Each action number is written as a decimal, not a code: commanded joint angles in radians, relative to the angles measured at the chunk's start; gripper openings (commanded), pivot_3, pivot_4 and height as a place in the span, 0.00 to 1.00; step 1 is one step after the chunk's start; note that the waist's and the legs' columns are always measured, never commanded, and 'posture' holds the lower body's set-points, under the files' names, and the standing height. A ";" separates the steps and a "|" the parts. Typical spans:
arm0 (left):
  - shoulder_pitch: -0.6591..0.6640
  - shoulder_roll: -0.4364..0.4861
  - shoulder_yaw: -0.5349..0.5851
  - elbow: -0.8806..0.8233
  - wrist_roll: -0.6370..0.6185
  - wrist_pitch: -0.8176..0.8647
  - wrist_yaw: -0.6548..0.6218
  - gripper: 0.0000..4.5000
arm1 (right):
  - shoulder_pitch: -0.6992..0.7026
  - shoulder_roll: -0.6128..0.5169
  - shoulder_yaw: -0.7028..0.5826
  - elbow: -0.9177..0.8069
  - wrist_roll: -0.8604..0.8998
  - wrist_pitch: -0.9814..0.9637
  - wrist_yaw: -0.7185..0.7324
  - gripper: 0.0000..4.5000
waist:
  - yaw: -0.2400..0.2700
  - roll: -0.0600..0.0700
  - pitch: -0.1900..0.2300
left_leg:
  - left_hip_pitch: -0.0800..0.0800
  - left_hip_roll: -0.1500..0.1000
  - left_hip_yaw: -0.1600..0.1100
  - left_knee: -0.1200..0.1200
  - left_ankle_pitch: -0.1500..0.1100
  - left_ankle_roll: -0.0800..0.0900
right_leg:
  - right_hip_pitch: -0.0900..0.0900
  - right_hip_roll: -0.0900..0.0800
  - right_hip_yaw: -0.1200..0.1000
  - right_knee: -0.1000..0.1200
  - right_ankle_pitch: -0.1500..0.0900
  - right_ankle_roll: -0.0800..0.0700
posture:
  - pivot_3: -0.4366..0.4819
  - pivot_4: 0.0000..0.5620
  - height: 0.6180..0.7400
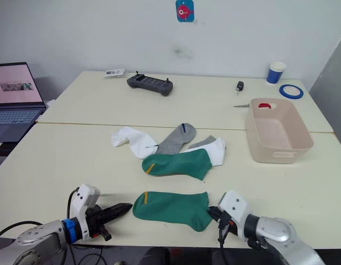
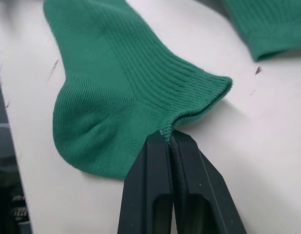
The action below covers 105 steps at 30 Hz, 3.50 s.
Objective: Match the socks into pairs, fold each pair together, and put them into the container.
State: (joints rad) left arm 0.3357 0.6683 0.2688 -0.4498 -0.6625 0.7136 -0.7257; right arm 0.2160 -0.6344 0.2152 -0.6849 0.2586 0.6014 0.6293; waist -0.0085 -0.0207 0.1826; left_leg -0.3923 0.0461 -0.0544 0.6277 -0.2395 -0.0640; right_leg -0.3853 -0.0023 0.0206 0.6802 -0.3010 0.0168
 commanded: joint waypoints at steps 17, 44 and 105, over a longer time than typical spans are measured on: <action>-0.014 -0.049 0.084 -0.029 -0.081 -0.014 0.014 0.35 | -0.087 0.003 -0.120 0.006 0.077 0.092 -0.002 0.65 | 0.000 -0.001 -0.001 | 0.000 0.000 0.000 0.000 0.000 0.000 | 0.000 0.000 0.000 0.000 0.000 0.000 | 0.48 0.27 1.00; -0.757 -0.005 -0.379 1.005 0.778 -1.597 -0.139 0.85 | -0.283 -0.075 -0.168 -0.021 0.097 0.036 0.069 1.00 | 0.003 -0.001 -0.001 | -0.004 0.000 0.001 0.001 0.000 0.001 | -0.003 0.002 -0.001 0.000 0.005 -0.005 | 0.48 0.27 1.00; -0.454 0.448 -0.168 -0.014 -0.047 -0.258 -0.613 0.00 | -0.332 -0.155 -0.119 -0.162 0.154 0.027 0.345 0.01 | -0.020 -0.001 0.001 | -0.003 0.002 -0.002 0.002 0.002 0.003 | -0.001 0.004 -0.002 0.003 0.006 -0.003 | 0.48 0.27 1.00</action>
State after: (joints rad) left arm -0.1733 1.0434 0.0078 -0.3340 -0.5316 0.2746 -1.3255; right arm -0.1575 -0.7213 0.1664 -0.7230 0.2327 0.4946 0.8969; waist -0.0289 -0.0220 0.1832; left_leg -0.3952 0.0486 -0.0562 0.6300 -0.2379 -0.0613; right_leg -0.3867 0.0018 0.0184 0.6829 -0.2950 0.0137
